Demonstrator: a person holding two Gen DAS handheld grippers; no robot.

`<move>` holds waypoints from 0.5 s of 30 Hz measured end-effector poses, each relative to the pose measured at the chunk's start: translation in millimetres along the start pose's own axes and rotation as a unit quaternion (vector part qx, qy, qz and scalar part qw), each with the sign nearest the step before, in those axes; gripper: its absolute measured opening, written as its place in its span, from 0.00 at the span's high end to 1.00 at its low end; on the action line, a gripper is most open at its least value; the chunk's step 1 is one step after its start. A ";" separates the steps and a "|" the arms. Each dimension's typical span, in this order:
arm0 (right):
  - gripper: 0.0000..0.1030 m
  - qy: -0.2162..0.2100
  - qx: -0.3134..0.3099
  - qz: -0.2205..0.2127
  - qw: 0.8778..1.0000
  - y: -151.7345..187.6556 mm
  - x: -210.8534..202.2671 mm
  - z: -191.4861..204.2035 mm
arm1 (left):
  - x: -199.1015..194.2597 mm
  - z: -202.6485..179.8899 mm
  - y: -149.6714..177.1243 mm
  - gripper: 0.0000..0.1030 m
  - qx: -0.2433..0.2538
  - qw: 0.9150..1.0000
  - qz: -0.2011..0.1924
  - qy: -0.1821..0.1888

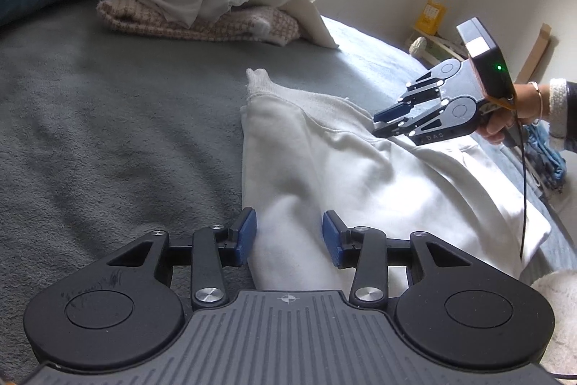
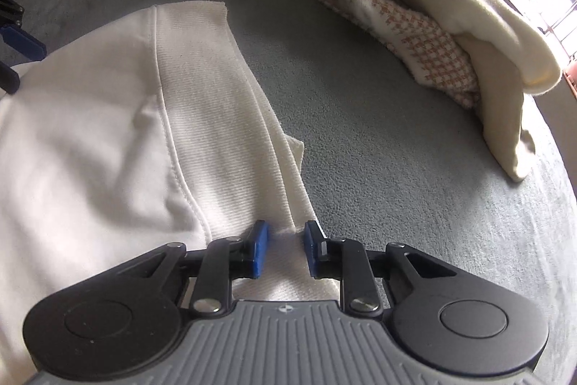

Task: Fold clothes
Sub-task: 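Grasp the folded sweatshirt edge with the right gripper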

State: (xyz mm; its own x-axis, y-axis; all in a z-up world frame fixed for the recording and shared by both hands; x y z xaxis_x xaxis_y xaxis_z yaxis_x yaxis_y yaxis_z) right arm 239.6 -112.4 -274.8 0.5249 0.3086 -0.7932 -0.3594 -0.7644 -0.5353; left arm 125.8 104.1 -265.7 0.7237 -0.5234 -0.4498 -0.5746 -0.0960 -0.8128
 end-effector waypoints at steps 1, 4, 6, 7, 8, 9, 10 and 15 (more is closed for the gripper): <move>0.82 -0.002 0.007 0.001 1.000 0.1 0.7 -0.3 | -1.0 0.6 0.4 0.59 -0.002 1.000 -0.001 -0.001; 0.98 0.013 0.000 -0.011 1.000 -3.5 -2.4 3.4 | -5.2 1.4 0.4 0.58 -0.005 1.000 -0.003 -0.003; 0.98 0.031 -0.008 -0.026 0.999 -7.7 -8.5 4.0 | -8.3 2.5 1.1 0.57 -0.005 1.000 -0.003 -0.005; 0.98 0.040 -0.009 -0.033 0.999 -10.1 -11.9 2.6 | -9.8 3.1 1.4 0.57 -0.005 1.000 -0.003 -0.006; 0.98 0.049 -0.009 -0.041 0.998 -12.4 -15.3 1.0 | -11.3 3.7 1.8 0.57 -0.005 1.000 -0.003 -0.007; 0.98 0.060 -0.007 -0.049 0.997 -14.6 -18.0 -2.5 | -12.4 4.1 2.4 0.57 -0.005 1.000 -0.002 -0.008; 0.98 0.069 -0.005 -0.054 0.996 -16.4 -19.8 -5.9 | -13.7 4.2 3.2 0.57 -0.004 1.000 0.000 -0.009; 0.99 0.095 0.021 -0.057 0.994 -15.3 -3.0 -14.6 | -15.2 2.0 7.8 0.57 0.006 1.000 0.011 -0.007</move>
Point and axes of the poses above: each gripper's, at about its wrist camera, not at the fingertips, and x roughly the way its jaws point, z to its left, y to its underside, the point moved 7 cm from there along x, roughly the way its jaws point, and after that the axes turned 11 degrees about -z, right-handed, at the moved point
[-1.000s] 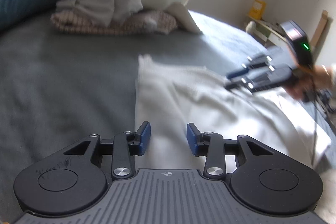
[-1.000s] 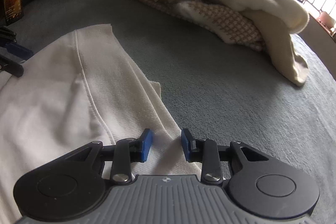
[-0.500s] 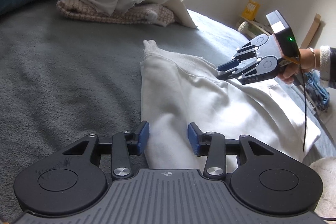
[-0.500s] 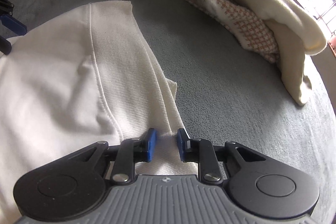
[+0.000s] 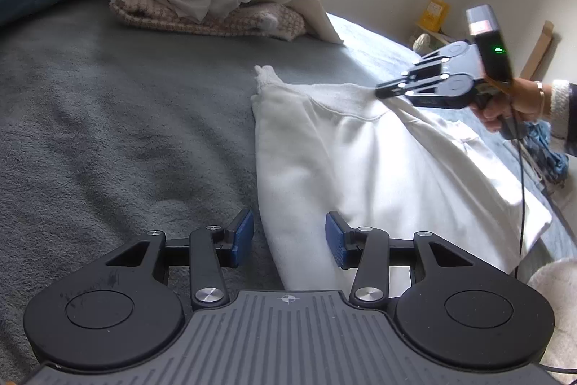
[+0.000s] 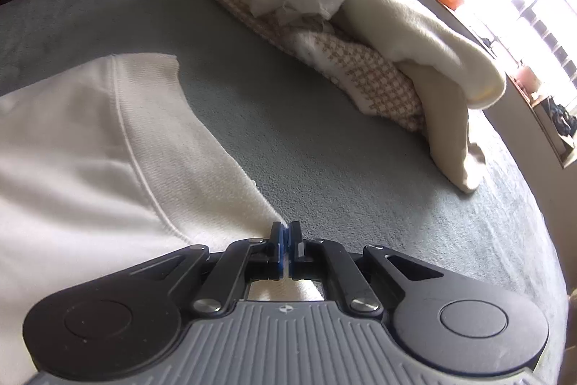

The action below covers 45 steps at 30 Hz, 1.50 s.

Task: Fold clothes

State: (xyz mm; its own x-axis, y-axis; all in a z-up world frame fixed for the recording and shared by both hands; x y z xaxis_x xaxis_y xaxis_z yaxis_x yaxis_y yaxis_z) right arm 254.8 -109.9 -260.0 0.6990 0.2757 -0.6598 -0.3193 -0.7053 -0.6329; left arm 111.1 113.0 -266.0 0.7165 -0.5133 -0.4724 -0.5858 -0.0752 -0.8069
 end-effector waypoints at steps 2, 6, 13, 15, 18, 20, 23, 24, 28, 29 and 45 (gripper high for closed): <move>0.98 0.011 0.006 0.010 1.000 8.9 12.7 4.6 | 1.1 -1.0 3.4 0.57 0.004 1.000 0.004 -0.003; 0.97 0.066 0.109 -0.021 0.992 11.6 2.4 -27.7 | 2.3 -1.5 9.1 0.57 0.007 1.000 0.009 -0.009; 0.71 0.181 0.376 -0.026 0.909 92.9 -83.9 -157.9 | 5.9 0.4 12.3 0.57 0.007 1.000 0.018 -0.009; 0.71 0.193 0.432 -0.015 0.881 128.6 -110.4 -181.1 | 6.6 0.2 12.3 0.57 0.007 1.000 0.020 -0.010; 0.70 0.200 0.459 0.009 0.865 167.9 -133.6 -187.0 | 7.6 -0.1 12.3 0.57 0.007 1.000 0.024 -0.013; 0.54 0.202 0.453 0.025 0.868 184.6 -135.9 -181.4 | 8.1 -0.7 12.2 0.57 0.008 1.000 0.026 -0.015; 0.42 0.203 0.427 0.037 0.880 197.5 -127.4 -170.7 | 8.5 -2.0 12.0 0.57 0.011 0.999 0.028 -0.021; 0.42 0.199 0.418 0.037 0.885 198.4 -122.0 -168.5 | 8.5 -2.3 11.9 0.57 0.012 0.999 0.028 -0.023; 0.53 0.182 0.403 0.043 0.896 204.6 -101.0 -164.6 | 8.7 -2.2 11.8 0.57 0.009 0.999 0.026 -0.028; 0.89 0.177 0.407 0.046 0.895 207.3 -97.3 -165.1 | 8.8 -2.1 11.7 0.57 0.009 0.999 0.025 -0.029; 0.72 0.284 0.553 0.010 0.783 272.9 -116.4 -198.2 | 14.1 -3.8 8.6 0.56 0.007 0.999 0.031 -0.042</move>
Point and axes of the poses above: each gripper's, at about its wrist camera, not at the fingertips, and x roughly the way its jaws point, z to its left, y to its underside, the point moved 7 cm from there along x, roughly the way its jaws point, and after that the axes turned 11 degrees about -z, right-handed, at the moved point
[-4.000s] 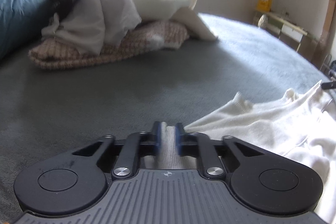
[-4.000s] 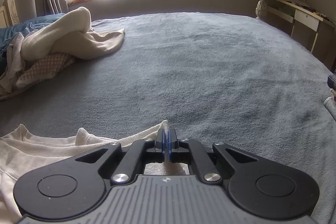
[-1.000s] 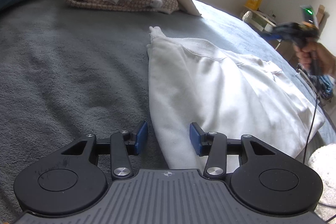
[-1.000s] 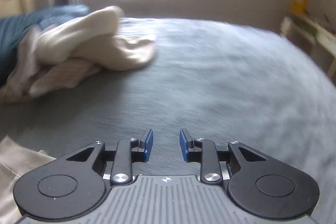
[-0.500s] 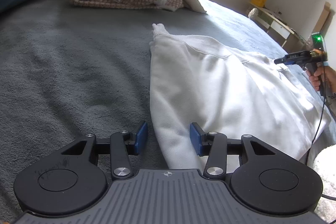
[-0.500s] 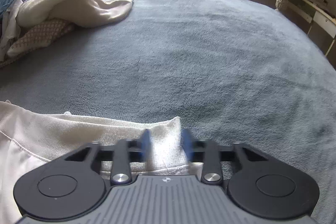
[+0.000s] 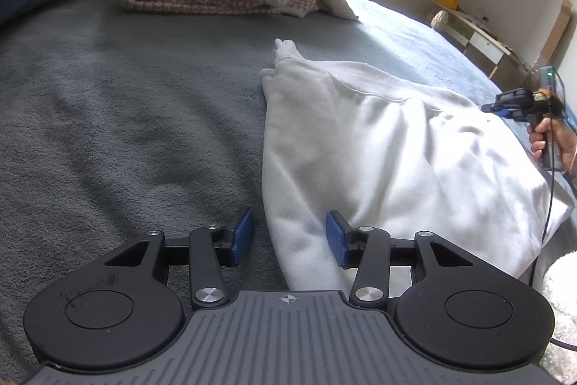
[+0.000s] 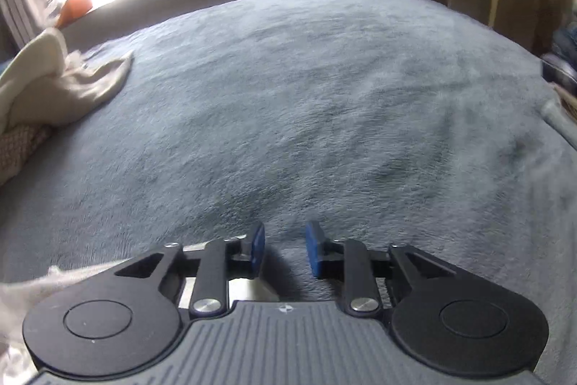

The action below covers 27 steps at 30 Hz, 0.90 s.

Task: Fold clothes

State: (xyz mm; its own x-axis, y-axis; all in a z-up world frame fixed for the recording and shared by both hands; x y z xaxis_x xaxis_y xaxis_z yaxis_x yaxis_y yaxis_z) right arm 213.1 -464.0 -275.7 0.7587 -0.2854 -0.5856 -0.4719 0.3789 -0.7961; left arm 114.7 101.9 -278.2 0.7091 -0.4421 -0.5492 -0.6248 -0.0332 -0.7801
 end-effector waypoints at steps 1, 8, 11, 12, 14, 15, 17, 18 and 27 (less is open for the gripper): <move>0.72 0.007 0.028 0.000 1.000 -4.3 -5.8 -13.7 | 0.0 0.1 -0.1 0.56 -0.004 1.000 0.000 -0.002; 0.71 -0.002 0.253 -0.013 0.967 -21.2 -99.3 -131.8 | -2.4 2.4 -2.4 0.55 -0.050 0.999 -0.002 -0.020; 0.71 -0.018 0.332 -0.026 0.943 -11.2 -155.5 -174.7 | -7.4 3.9 -4.8 0.55 -0.082 0.996 -0.004 -0.032; 0.70 -0.017 0.336 -0.032 0.941 -4.6 -173.4 -181.5 | -9.3 4.1 -5.2 0.55 -0.090 0.995 -0.003 -0.036; 0.70 -0.036 0.303 -0.009 0.952 15.4 -194.5 -175.6 | -12.6 4.2 -5.2 0.55 -0.105 0.993 0.001 -0.044; 0.70 -0.045 0.286 0.002 0.957 25.4 -205.1 -172.7 | -13.7 3.9 -4.4 0.55 -0.110 0.993 0.005 -0.047; 0.70 -0.071 0.243 0.029 0.967 46.1 -214.8 -155.0 | -13.8 2.7 -2.2 0.55 -0.118 0.992 0.018 -0.050; 0.70 -0.085 0.218 0.045 0.971 56.7 -215.3 -141.8 | -13.4 1.8 -1.1 0.55 -0.120 0.991 0.025 -0.052; 0.90 -0.120 0.082 0.081 0.986 104.3 -201.2 -72.8 | -14.1 -1.8 0.6 0.73 -0.093 0.992 0.044 -0.068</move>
Point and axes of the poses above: each gripper's, at about its wrist camera, not at the fingertips, and x roughly the way its jaws point, z to its left, y to its underside, the point moved 7 cm from there along x, roughly the way its jaws point, and after that the axes turned 11 degrees about -z, right-handed, at the moved point
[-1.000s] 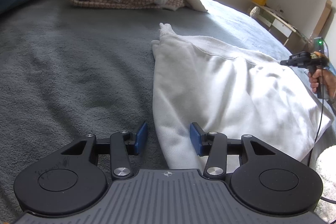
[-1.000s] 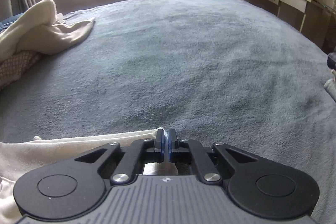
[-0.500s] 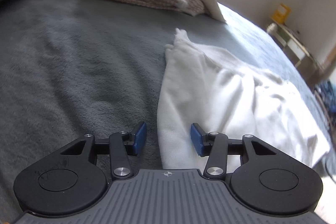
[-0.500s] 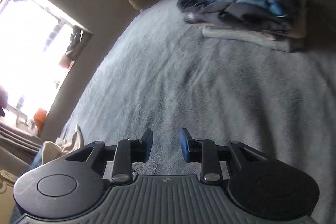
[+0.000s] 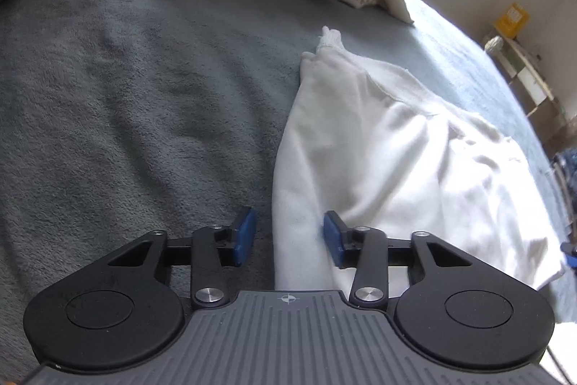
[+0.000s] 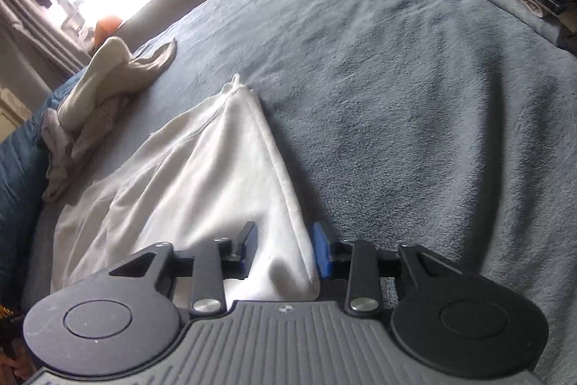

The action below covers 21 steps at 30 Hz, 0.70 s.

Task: Fold clothes

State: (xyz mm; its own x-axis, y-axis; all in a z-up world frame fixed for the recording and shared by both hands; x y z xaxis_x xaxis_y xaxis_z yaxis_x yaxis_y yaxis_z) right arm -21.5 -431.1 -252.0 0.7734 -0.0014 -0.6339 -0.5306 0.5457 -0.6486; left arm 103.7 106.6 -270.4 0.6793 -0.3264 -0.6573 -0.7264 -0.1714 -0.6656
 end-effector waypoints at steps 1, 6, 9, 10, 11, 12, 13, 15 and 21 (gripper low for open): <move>0.97 0.001 -0.004 -0.006 1.000 -0.6 -3.6 1.3 | -0.9 -2.3 -0.7 0.84 0.008 1.000 -0.001 0.001; 0.97 0.019 0.022 -0.023 0.999 -1.2 -10.7 -25.6 | 1.9 -10.9 -0.3 0.90 0.067 0.998 0.002 -0.008; 0.97 0.043 0.009 0.000 0.999 21.3 4.4 -39.3 | 6.2 -13.0 3.9 0.90 0.095 0.995 0.004 -0.014; 0.97 0.043 0.008 -0.006 0.999 23.2 4.8 -39.8 | 6.5 -13.1 4.5 0.87 0.100 0.995 0.005 -0.016; 0.96 0.044 0.020 -0.009 0.999 22.5 3.2 -42.2 | 5.8 -12.9 4.0 0.87 0.103 0.995 0.005 -0.015; 0.94 0.045 0.034 -0.012 0.998 21.7 1.2 -45.2 | 4.9 -12.6 3.3 0.85 0.105 0.994 0.005 -0.014; 0.87 0.046 0.060 -0.010 0.997 20.6 -2.8 -51.7 | 2.7 -11.5 2.5 0.79 0.105 0.994 0.002 -0.016; 0.71 0.054 0.095 -0.019 0.994 14.6 -14.6 -62.6 | -8.1 -8.9 0.6 0.67 0.110 0.993 -0.012 -0.028; 0.70 0.027 0.063 -0.047 0.996 -1.1 -52.0 -48.0 | -53.0 -22.1 8.7 0.66 0.138 0.989 -0.051 -0.018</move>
State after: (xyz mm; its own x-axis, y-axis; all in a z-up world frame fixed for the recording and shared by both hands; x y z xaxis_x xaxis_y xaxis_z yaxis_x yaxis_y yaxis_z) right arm -77.8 -471.9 -238.5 0.7961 -0.1015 -0.5966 -0.4055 0.6422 -0.6505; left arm 59.1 101.8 -233.6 0.7544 -0.2861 -0.5908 -0.6011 0.0603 -0.7969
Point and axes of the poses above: each gripper's, at about its wrist camera, not at the fingertips, and x roughly the way its jaws point, z to its left, y to its underside, the point moved 7 cm from there along x, roughly the way its jaws point, and after that the axes turned 11 degrees about -z, right-handed, at the moved point
